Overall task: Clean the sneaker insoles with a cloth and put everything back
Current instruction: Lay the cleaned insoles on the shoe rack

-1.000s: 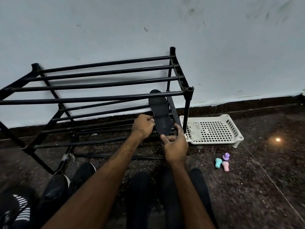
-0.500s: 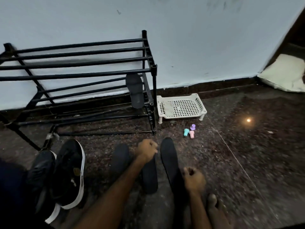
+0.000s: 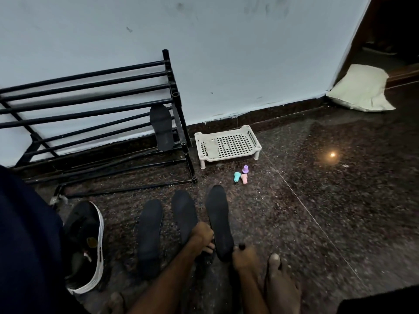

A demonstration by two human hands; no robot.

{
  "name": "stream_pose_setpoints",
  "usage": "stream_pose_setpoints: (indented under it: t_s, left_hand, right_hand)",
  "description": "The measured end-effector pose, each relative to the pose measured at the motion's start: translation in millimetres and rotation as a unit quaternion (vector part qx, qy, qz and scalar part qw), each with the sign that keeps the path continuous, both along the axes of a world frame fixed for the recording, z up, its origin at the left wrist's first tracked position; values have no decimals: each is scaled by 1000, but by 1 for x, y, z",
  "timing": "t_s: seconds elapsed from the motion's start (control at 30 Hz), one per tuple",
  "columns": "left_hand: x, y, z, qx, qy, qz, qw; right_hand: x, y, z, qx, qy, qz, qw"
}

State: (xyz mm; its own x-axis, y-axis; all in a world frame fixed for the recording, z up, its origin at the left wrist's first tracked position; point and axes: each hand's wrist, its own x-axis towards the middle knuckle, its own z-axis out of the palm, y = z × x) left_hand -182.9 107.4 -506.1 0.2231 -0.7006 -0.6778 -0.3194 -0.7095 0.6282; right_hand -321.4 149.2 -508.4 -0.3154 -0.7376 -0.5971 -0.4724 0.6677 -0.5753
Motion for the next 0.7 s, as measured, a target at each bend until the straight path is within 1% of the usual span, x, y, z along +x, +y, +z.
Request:
stream_pose_setpoints:
  t_s: [0.07,0.13,0.23,0.3,0.33,0.43,0.53,0.6,0.7]
  left_hand:
    - [-3,5,6,-1,17,27,999]
    - [-2,5,10,-10,38,67,997]
    - [3,6,12,-31,37,75,996]
    - [7,5,20,-38,53,80,995]
    - [9,4,24,-43,63,81,994]
    - [14,5,49,-62,99,78,990]
    - [19,6,82,-96,160,87,978]
    - [25,11,108,-126,175,82,973]
    - [41,24,145,-168,173,73,968]
  right_hand:
    - [1,0,-1,7,-34,-42,999]
    - [1,-1,-2,0,-74,-59,996]
    - [4,-4,-10,-39,-145,-82,985]
    - [1,-14,-26,-58,-176,-83,979]
    - [0,-17,-23,-67,-193,-84,975]
    - [-2,-18,27,-96,-253,-67,960]
    - [-7,-17,66,-95,-321,-35,942]
    - [-9,-14,91,-95,-343,-5,935]
    - [-7,-11,124,-77,-359,65,928]
